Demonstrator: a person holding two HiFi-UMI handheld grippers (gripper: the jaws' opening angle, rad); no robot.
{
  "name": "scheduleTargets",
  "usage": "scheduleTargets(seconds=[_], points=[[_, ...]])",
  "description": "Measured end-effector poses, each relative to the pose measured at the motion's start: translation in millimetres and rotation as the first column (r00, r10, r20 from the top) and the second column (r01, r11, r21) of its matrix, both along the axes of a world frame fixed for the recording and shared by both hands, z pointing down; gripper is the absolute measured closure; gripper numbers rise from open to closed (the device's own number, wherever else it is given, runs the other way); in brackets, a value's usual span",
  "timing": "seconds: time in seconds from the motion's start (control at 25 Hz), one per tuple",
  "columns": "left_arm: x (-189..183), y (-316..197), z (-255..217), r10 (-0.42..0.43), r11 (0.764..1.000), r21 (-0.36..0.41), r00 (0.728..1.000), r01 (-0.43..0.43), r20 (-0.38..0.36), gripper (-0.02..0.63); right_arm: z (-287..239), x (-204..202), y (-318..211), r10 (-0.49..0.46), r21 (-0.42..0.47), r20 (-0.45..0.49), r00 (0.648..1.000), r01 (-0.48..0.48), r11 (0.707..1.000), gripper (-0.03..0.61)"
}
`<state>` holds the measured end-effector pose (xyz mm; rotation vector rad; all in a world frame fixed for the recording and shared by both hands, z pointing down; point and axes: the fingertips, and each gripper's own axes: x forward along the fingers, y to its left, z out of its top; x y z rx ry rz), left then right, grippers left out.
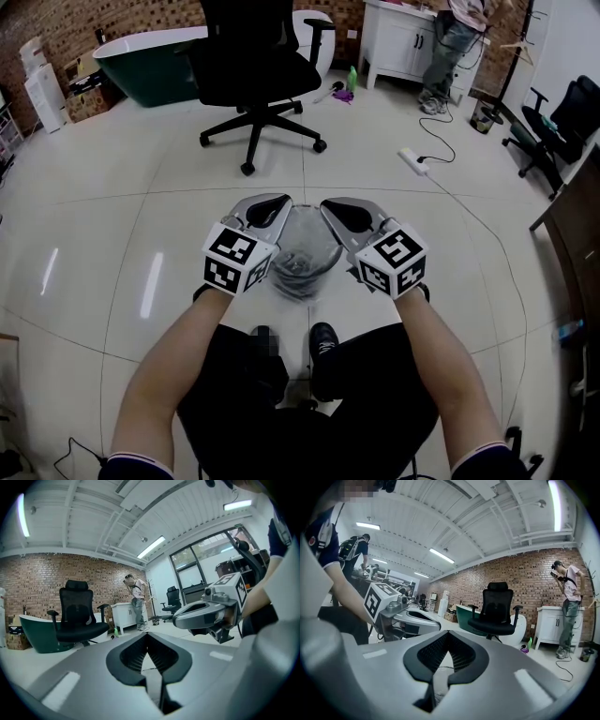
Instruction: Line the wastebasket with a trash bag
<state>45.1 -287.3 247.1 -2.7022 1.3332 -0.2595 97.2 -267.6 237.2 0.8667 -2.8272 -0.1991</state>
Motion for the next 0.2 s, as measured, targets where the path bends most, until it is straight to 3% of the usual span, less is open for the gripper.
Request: scheduleTargets(seconds=[0.2], points=[[-3.1,1.7,3.3,-0.001,1.000,-0.002,1.000,0.001,0.014,0.603,4.8,-4.6,2.1,-0.013,-0.005,-0.017,1.000,0.013,1.000,0.578]])
